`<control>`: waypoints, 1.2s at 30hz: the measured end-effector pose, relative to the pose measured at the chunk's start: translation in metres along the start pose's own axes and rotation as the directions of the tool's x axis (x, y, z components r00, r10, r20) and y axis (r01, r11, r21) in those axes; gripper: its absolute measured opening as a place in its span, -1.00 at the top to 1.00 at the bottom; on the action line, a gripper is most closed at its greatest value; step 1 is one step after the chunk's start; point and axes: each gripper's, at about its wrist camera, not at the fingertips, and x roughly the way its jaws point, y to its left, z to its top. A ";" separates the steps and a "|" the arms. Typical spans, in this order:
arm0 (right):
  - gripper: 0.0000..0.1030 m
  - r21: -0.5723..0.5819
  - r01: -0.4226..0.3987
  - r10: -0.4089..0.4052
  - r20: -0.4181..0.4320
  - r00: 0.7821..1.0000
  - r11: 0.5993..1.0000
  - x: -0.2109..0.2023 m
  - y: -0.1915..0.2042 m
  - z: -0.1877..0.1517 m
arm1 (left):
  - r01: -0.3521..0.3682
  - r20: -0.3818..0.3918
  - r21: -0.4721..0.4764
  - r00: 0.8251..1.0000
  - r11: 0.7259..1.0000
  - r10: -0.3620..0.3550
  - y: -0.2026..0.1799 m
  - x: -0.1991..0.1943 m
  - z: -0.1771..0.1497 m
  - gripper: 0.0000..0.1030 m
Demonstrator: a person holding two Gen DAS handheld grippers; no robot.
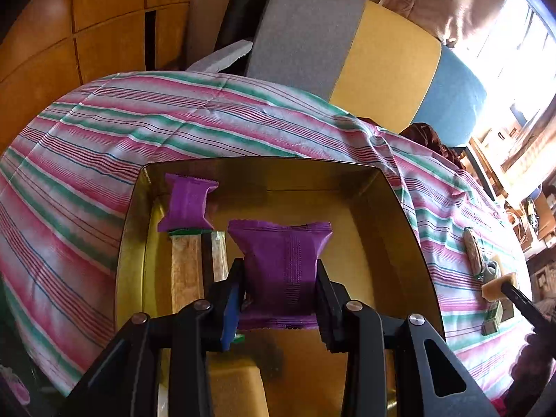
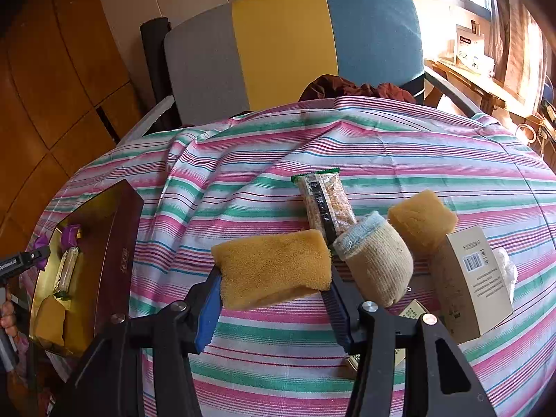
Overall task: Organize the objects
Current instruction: 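Carry the purple packet into the gold tray and open the left tool, then lower the yellow sponge into the gold tray and open the right tool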
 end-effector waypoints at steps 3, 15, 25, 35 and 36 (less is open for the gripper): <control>-0.04 -0.002 0.002 -0.002 -0.001 1.000 1.000 0.001 0.000 0.000 | -0.037 -0.034 0.004 0.999 0.999 0.038 0.001 0.026 0.017 0.28; -0.04 -0.009 0.012 -0.012 -0.009 1.000 1.000 0.006 -0.001 0.001 | -0.187 -0.074 -0.002 0.980 0.982 0.186 0.018 0.078 0.050 0.06; -0.04 -0.005 0.024 -0.024 0.000 1.000 1.000 0.005 -0.001 0.002 | -0.200 0.093 0.002 0.976 0.980 0.199 0.013 -0.004 0.011 -0.17; -0.04 -0.073 -0.043 0.044 0.009 0.999 0.996 -0.009 0.042 0.003 | -0.177 0.173 0.019 0.970 0.984 0.171 0.007 -0.070 -0.052 -0.36; -0.04 -0.085 -0.065 0.066 0.010 0.998 0.994 -0.012 0.053 0.004 | -0.183 0.179 0.026 0.968 0.983 0.176 0.007 -0.073 -0.056 -0.36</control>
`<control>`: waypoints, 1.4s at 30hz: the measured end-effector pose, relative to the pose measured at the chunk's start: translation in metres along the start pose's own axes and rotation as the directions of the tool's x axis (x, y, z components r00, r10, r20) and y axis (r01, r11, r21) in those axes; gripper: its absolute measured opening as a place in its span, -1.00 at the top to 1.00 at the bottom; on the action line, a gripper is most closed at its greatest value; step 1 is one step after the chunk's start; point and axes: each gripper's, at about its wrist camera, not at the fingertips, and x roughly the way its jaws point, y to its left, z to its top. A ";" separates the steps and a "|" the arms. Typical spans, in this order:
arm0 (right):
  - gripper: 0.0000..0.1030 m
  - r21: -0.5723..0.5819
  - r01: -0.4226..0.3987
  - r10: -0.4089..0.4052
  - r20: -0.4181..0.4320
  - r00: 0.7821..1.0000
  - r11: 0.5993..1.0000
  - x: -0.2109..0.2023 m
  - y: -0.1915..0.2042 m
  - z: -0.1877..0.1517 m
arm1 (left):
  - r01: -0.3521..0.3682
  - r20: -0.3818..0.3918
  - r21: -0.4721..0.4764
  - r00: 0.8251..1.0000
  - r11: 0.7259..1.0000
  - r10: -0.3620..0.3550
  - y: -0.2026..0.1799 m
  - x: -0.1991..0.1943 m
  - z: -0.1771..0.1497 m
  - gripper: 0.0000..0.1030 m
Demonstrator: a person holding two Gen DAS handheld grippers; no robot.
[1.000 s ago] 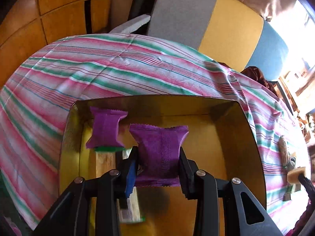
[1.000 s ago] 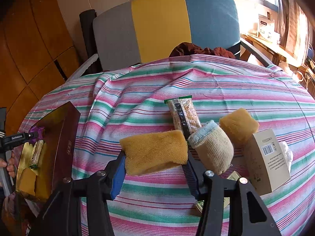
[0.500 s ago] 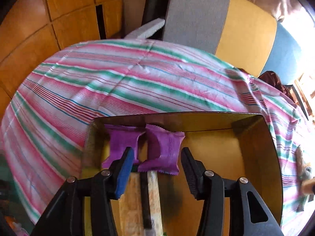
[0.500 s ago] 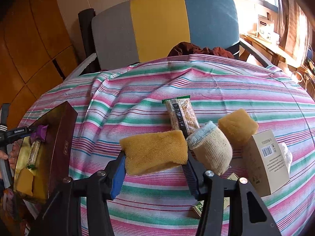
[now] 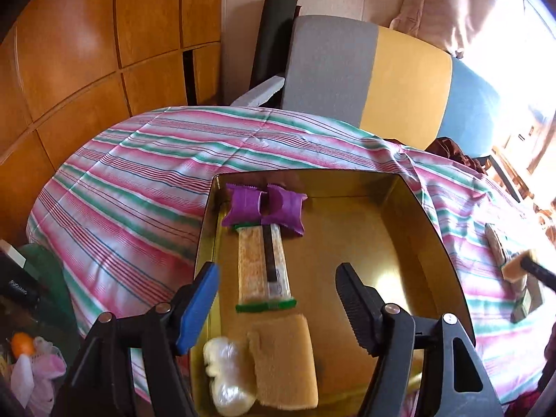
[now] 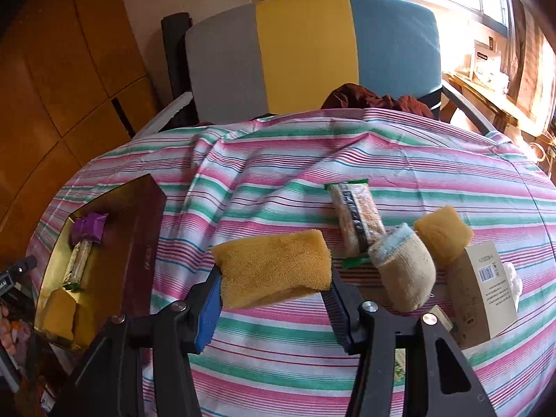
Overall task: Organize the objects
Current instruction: 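Lower the yellow sponge into the gold tray and open the right tool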
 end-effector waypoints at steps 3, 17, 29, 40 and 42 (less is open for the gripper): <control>-0.04 -0.057 -0.070 0.070 -0.002 0.998 0.996 -0.001 0.039 0.007 | 0.004 0.006 -0.005 1.000 1.000 -0.004 0.002 -0.009 -0.009 -0.37; -0.05 -0.277 -0.236 0.140 -0.326 0.935 0.931 0.082 0.205 0.001 | 0.012 0.007 -0.095 1.000 0.995 -0.011 0.045 -0.025 -0.032 -0.41; -0.38 -0.221 -0.380 0.260 -0.430 0.865 0.898 0.127 0.274 0.004 | -0.008 -0.024 -0.165 1.000 0.986 0.004 0.077 -0.019 -0.045 -0.41; -0.62 -0.207 -0.358 0.284 -0.317 0.905 0.910 0.089 0.259 0.006 | -0.016 -0.001 -0.158 1.000 0.987 0.016 0.074 -0.027 -0.044 -0.45; -0.62 -0.216 -0.340 0.270 -0.299 0.915 0.915 0.082 0.254 0.003 | -0.015 0.006 -0.155 1.000 0.988 0.016 0.072 -0.029 -0.043 -0.48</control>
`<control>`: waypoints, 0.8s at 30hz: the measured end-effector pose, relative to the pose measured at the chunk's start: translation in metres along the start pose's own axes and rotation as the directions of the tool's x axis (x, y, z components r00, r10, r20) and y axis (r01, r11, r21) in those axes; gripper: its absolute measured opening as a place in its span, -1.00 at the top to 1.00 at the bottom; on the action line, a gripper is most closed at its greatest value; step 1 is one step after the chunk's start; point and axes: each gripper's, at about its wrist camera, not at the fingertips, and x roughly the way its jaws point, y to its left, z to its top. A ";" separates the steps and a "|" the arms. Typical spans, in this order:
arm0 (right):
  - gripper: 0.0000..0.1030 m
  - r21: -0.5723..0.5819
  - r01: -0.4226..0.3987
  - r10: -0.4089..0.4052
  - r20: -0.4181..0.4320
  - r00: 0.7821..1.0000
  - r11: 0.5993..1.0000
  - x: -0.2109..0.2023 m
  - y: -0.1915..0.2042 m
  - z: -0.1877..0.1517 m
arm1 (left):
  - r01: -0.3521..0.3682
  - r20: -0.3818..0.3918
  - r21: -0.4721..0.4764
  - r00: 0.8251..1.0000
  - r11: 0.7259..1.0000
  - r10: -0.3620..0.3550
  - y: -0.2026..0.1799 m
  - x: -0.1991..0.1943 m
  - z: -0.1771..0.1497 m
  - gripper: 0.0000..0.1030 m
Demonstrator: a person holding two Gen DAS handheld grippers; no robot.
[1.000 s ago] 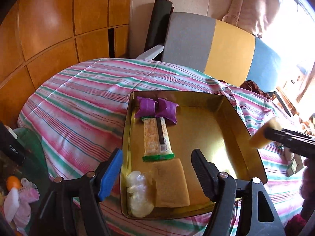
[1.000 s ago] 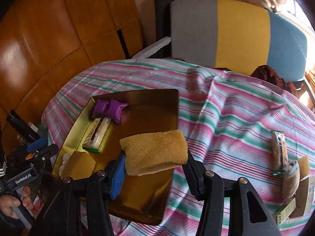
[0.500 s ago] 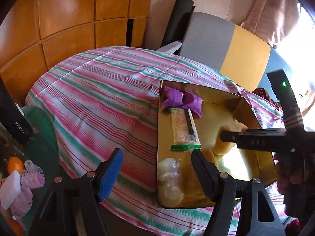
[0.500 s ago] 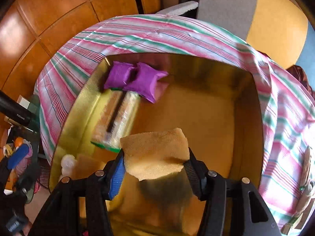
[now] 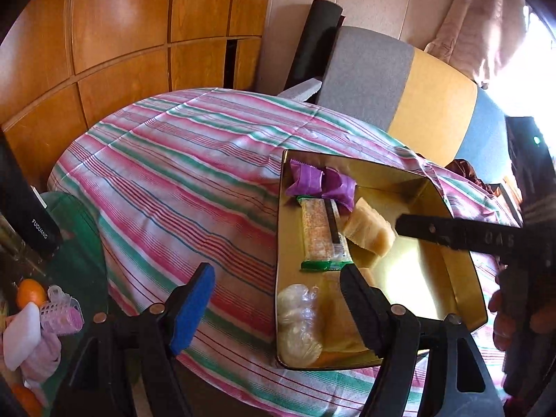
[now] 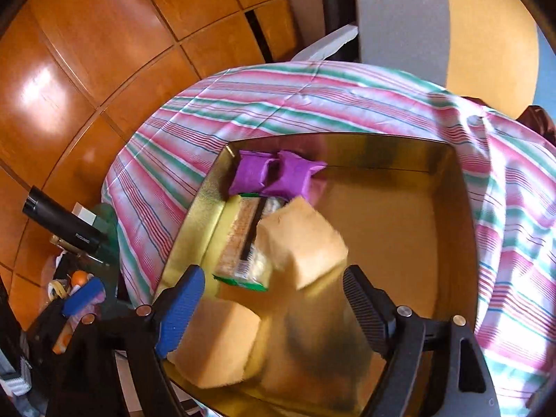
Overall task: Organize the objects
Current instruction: 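Lower the yellow sponge into the gold tray and open the right tool, then move both tools back toward the remaining items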
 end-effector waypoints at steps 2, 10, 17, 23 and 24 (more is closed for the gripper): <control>-0.62 -0.007 0.022 -0.022 0.014 1.000 1.000 -0.006 -0.004 -0.006 | -0.003 0.007 0.006 1.000 1.000 0.003 -0.003 -0.003 0.000 -0.50; -0.62 -0.037 0.136 -0.131 0.104 0.986 0.990 -0.035 -0.008 -0.036 | -0.004 0.032 0.063 0.999 0.998 0.002 -0.021 -0.014 -0.004 -0.50; -0.62 -0.006 0.198 -0.194 0.176 0.965 0.980 -0.065 -0.021 -0.056 | 0.004 0.060 0.121 0.998 0.993 -0.011 -0.041 -0.024 -0.006 -0.51; -0.62 0.029 0.238 -0.239 0.208 0.949 0.971 -0.090 -0.044 -0.071 | 0.022 0.061 0.165 0.998 0.986 -0.032 -0.057 -0.029 -0.008 -0.52; -0.62 0.040 0.242 -0.245 0.212 0.946 0.970 -0.094 -0.049 -0.074 | 0.025 0.059 0.173 0.998 0.985 -0.035 -0.060 -0.029 -0.008 -0.52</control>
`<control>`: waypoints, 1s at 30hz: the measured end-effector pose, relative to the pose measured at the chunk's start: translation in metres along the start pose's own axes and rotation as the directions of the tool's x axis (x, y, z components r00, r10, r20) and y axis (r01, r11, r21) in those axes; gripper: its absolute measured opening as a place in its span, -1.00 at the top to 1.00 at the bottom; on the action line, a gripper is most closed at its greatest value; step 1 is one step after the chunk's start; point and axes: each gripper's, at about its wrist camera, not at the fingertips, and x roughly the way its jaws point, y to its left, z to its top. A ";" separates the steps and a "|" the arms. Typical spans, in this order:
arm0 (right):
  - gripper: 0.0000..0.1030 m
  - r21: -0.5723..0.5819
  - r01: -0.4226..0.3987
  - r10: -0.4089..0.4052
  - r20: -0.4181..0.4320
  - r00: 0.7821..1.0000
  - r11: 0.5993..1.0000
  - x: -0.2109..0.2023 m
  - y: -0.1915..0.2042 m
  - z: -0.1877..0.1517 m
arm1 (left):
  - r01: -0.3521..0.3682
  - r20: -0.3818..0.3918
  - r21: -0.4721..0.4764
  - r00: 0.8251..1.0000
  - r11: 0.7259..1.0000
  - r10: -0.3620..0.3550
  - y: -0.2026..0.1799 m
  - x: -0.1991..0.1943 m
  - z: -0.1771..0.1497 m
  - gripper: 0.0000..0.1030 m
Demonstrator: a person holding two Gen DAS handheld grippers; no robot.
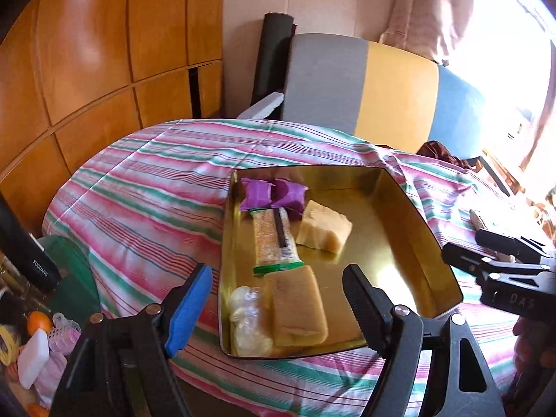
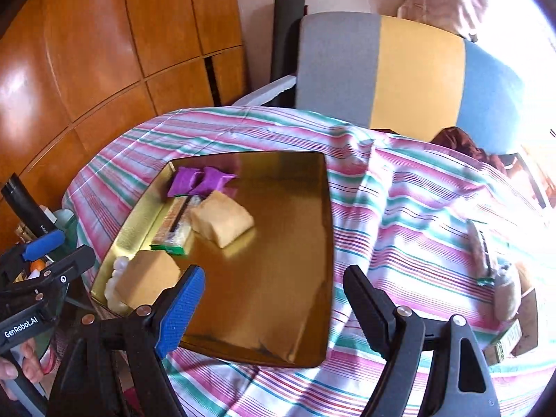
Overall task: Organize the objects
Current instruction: 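Move both tools back toward the remaining items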
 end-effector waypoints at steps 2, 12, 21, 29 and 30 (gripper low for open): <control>-0.62 0.014 0.030 -0.030 0.004 1.000 0.999 -0.005 -0.013 -0.004 | 0.008 -0.003 0.016 1.000 1.000 -0.008 -0.006 0.000 0.000 -0.52; -0.62 0.146 0.188 -0.189 -0.006 0.982 0.971 -0.034 -0.105 -0.029 | 0.050 -0.029 0.075 0.998 0.996 -0.048 -0.035 0.005 -0.001 -0.52; -0.62 0.558 0.363 -0.440 0.004 0.898 0.746 -0.094 -0.265 -0.070 | 0.152 -0.054 0.165 0.988 0.974 -0.145 -0.080 0.009 0.003 -0.52; -0.62 0.898 0.212 -0.472 -0.005 0.881 0.386 -0.131 -0.351 -0.143 | 0.277 -0.110 0.273 0.960 0.921 -0.256 -0.152 0.017 0.004 -0.52; -0.62 0.910 0.189 -0.452 -0.001 0.892 0.369 -0.130 -0.355 -0.147 | 0.298 -0.122 0.287 0.954 0.910 -0.274 -0.165 0.019 0.003 -0.52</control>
